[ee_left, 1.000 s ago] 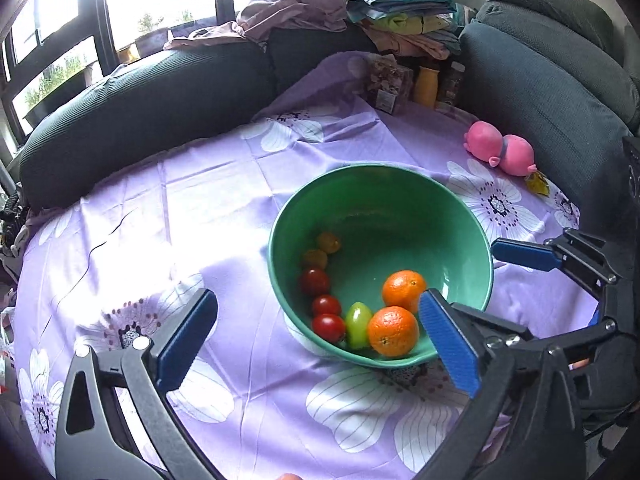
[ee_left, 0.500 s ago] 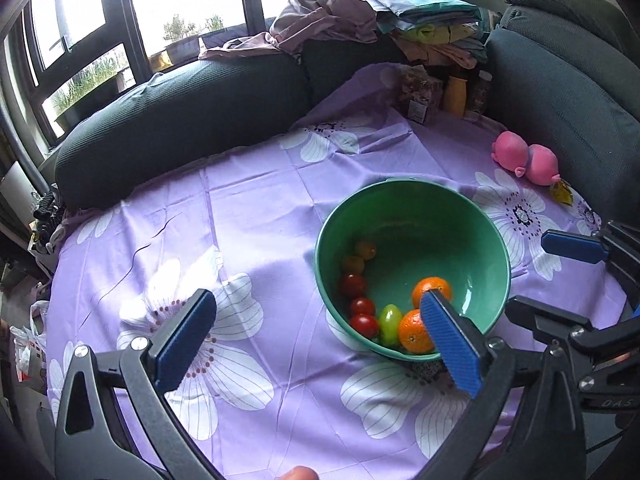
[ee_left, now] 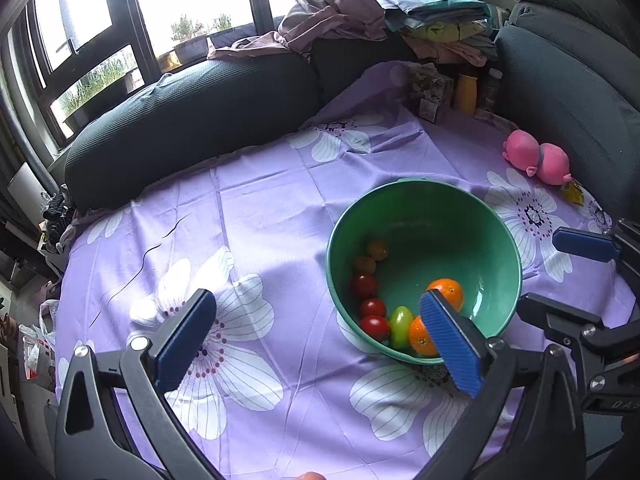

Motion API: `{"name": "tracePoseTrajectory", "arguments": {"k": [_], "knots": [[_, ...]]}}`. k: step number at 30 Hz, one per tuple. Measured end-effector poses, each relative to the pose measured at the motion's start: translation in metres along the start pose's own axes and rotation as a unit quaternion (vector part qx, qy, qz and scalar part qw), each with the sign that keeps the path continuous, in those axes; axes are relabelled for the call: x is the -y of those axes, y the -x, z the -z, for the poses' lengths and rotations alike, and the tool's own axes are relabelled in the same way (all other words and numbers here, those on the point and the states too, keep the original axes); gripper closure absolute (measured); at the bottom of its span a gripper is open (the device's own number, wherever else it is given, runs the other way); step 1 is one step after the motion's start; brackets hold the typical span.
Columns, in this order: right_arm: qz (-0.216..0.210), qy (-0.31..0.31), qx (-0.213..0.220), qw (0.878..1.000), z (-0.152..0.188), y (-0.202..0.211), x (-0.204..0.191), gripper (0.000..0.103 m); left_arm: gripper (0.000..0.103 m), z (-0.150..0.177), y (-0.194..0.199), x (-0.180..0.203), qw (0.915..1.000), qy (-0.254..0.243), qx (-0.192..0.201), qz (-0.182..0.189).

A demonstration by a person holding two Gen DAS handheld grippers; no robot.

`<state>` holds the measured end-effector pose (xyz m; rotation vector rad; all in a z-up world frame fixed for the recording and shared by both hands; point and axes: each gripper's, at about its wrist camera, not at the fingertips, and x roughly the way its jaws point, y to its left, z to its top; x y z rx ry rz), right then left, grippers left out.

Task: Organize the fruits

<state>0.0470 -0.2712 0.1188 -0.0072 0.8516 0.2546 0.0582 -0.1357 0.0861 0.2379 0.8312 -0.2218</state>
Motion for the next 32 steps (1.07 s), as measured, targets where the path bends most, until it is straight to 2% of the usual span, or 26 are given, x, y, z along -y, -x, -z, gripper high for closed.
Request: {"name": "tracePoseTrajectory", "arguments": {"k": [32], "knots": [[-0.001, 0.002, -0.002, 1.000, -0.0014, -0.0044, 0.0017, 0.034, 0.001, -0.0023, -0.0070, 0.0054, 1.0000, -0.005, -0.007, 0.004]]}}
